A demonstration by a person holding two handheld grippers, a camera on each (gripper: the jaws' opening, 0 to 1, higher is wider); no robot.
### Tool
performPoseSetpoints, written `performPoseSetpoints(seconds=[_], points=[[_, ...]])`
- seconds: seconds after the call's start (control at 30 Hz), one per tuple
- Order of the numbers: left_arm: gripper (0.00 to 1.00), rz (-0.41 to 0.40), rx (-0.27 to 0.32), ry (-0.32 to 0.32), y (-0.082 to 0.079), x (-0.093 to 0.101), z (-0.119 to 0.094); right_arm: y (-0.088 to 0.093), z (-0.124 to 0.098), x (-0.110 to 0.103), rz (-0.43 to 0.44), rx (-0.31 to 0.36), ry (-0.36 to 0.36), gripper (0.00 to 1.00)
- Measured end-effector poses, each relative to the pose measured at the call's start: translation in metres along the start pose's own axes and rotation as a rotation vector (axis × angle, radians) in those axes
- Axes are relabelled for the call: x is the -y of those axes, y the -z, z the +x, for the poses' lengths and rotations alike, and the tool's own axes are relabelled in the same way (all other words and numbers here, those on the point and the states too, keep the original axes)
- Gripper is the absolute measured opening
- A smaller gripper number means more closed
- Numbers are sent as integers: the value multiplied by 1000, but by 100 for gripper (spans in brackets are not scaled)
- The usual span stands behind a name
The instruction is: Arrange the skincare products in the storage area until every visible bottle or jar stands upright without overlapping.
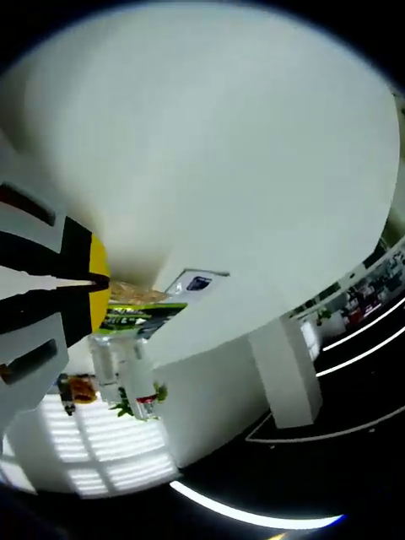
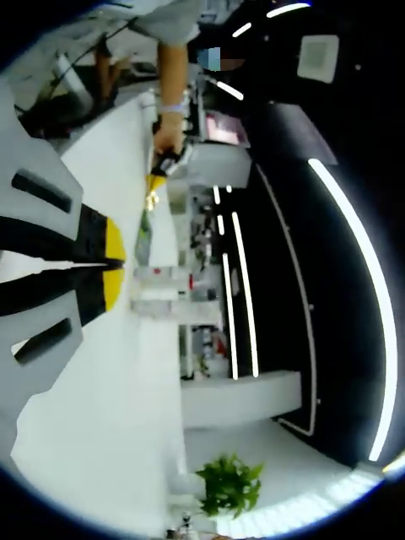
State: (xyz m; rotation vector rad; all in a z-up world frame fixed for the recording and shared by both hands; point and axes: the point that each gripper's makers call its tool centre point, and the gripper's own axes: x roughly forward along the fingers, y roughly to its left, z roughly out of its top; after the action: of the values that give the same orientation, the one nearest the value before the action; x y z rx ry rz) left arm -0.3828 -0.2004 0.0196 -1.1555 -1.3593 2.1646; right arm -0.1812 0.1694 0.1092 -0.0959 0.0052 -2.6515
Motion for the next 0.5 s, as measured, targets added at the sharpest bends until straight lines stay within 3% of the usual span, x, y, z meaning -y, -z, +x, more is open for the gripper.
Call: performPoseSetpoints(seconds=[0.33, 0.5], points=[[4, 75, 15, -8, 1, 2, 4, -4, -2, 3, -36, 22, 13, 0], [10, 95, 12, 5, 19, 8, 4, -8, -3, 6, -53, 42, 28, 0]])
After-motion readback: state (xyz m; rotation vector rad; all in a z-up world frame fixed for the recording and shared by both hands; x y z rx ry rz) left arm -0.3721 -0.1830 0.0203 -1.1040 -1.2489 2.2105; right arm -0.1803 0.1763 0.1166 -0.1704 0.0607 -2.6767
